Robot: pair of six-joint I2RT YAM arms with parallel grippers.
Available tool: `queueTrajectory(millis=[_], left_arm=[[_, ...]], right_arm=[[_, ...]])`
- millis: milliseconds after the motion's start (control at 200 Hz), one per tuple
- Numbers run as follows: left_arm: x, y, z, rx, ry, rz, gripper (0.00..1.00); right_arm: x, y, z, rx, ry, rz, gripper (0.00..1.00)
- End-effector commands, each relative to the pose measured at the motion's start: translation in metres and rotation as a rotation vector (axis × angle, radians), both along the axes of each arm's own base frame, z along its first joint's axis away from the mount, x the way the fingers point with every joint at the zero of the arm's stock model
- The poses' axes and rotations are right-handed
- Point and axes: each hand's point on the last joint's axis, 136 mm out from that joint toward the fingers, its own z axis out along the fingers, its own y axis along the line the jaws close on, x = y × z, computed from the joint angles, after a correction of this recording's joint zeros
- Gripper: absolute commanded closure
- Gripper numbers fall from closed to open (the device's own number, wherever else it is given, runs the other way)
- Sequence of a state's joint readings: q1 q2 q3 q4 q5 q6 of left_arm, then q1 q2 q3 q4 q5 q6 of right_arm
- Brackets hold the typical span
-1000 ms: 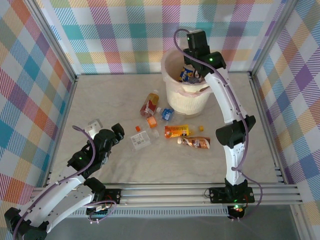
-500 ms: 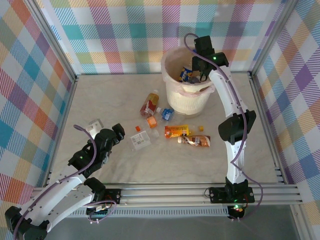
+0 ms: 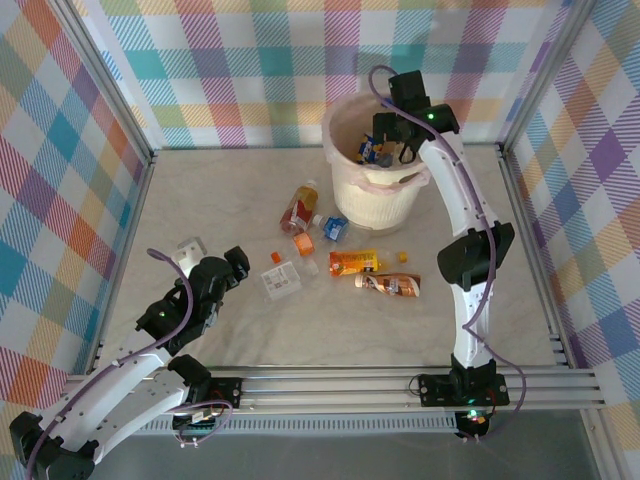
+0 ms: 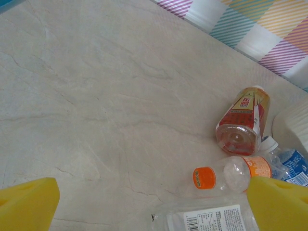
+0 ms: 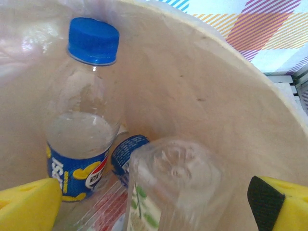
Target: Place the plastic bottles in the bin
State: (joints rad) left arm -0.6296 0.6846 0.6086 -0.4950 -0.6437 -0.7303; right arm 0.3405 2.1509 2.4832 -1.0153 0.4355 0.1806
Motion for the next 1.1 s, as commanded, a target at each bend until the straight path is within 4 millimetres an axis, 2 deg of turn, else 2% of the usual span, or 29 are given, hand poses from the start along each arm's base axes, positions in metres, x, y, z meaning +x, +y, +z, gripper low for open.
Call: queueTrajectory(millis=[0, 155, 270, 390, 535, 650, 745, 825, 960, 1095], left_arm=[[0.001, -0.001, 0.015, 0.005, -0.027, -0.009, 0.00], [0.001, 0.000, 0.018, 0.006, -0.034, -0.006, 0.00], [-0.001, 0.002, 0.019, 0.003, -0.041, -0.006, 0.00], [-0.002, 0.002, 0.018, -0.004, -0.047, -0.010, 0.00], [-0.003, 0.002, 0.019, -0.016, -0.056, -0.015, 0.00], [-0.005, 0.003, 0.021, -0.022, -0.069, -0.012, 0.00], [-0.006, 0.006, 0.022, -0.021, -0.076, -0.004, 0.00], [-0.008, 0.008, 0.021, -0.020, -0.079, -0.001, 0.00], [-0.009, 0.008, 0.017, -0.023, -0.075, -0.006, 0.00], [-0.007, 0.004, 0.013, -0.035, -0.070, -0.014, 0.00]], right_arm=[[-0.024, 0.004, 0.041, 0.079, -0.050, 0.027, 0.00], [-0.045, 0.008, 0.061, 0.146, -0.060, 0.065, 0.00], [-0.067, 0.014, 0.066, 0.183, -0.048, 0.103, 0.00], [-0.098, 0.024, 0.064, 0.202, -0.062, 0.153, 0.00], [-0.149, 0.032, 0.059, 0.237, -0.111, 0.207, 0.00], [-0.190, 0.029, 0.038, 0.265, -0.104, 0.227, 0.00], [-0.219, 0.022, 0.009, 0.284, -0.067, 0.219, 0.00], [-0.242, 0.016, -0.026, 0.308, -0.008, 0.207, 0.00], [-0.269, 0.011, -0.080, 0.343, 0.101, 0.193, 0.00], [-0.282, 0.014, -0.128, 0.329, 0.208, 0.202, 0.00]])
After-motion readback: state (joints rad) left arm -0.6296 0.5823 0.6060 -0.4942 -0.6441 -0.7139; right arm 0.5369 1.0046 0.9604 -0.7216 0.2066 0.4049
